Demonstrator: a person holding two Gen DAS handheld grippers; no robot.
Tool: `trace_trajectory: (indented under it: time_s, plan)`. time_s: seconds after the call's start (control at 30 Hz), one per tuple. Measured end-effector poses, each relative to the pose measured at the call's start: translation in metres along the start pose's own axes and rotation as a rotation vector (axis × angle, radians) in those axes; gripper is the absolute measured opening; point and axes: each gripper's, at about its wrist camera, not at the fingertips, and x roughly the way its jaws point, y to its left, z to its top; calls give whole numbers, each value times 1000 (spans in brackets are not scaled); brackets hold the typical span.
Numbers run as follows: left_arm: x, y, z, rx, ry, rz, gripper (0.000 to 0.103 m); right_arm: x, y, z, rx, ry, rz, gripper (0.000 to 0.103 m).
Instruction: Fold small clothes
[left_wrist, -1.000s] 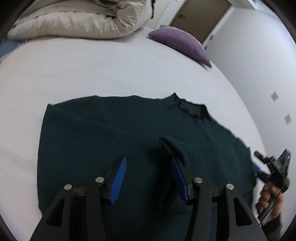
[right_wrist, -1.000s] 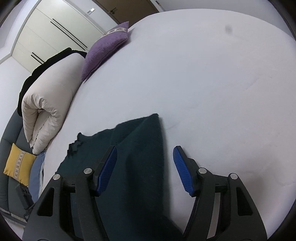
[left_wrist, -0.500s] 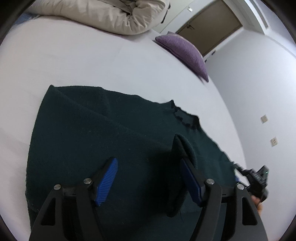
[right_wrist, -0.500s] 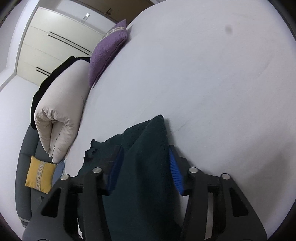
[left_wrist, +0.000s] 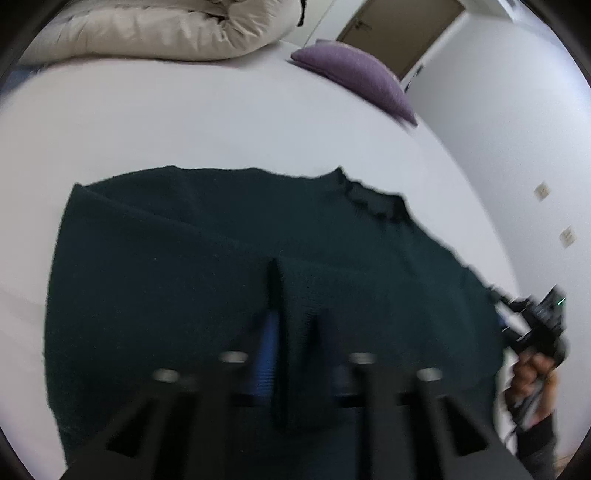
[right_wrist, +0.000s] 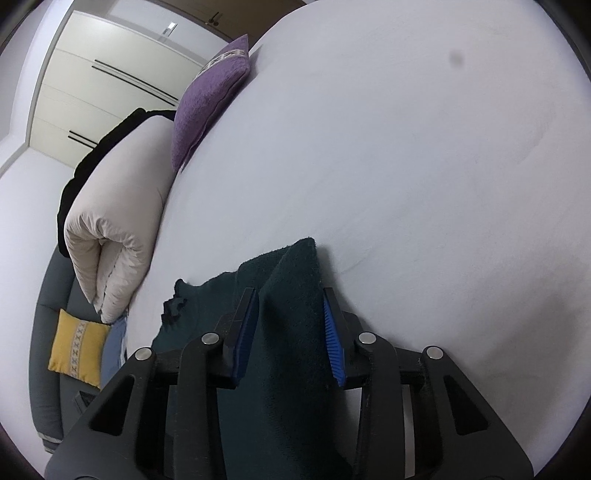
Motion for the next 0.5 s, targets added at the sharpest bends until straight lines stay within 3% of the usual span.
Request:
trace_trajectory:
  time_s: [0.07,0.2,0.37,0.5]
  plan:
    - [0,-1,-2,16,-4,14,10,0,1,0,-7,-2,-5,31]
    - [-4,-1,0,23,-21,19,8,2,10,-1,-87,-14,-114,9]
    - [-22,-10,1,59,-87,31,8,-9,25,-4,-165,-56,-154,6]
    - [6,7,-4,27,-36,36,9,-5,20,-1,-150,-51,-169,6]
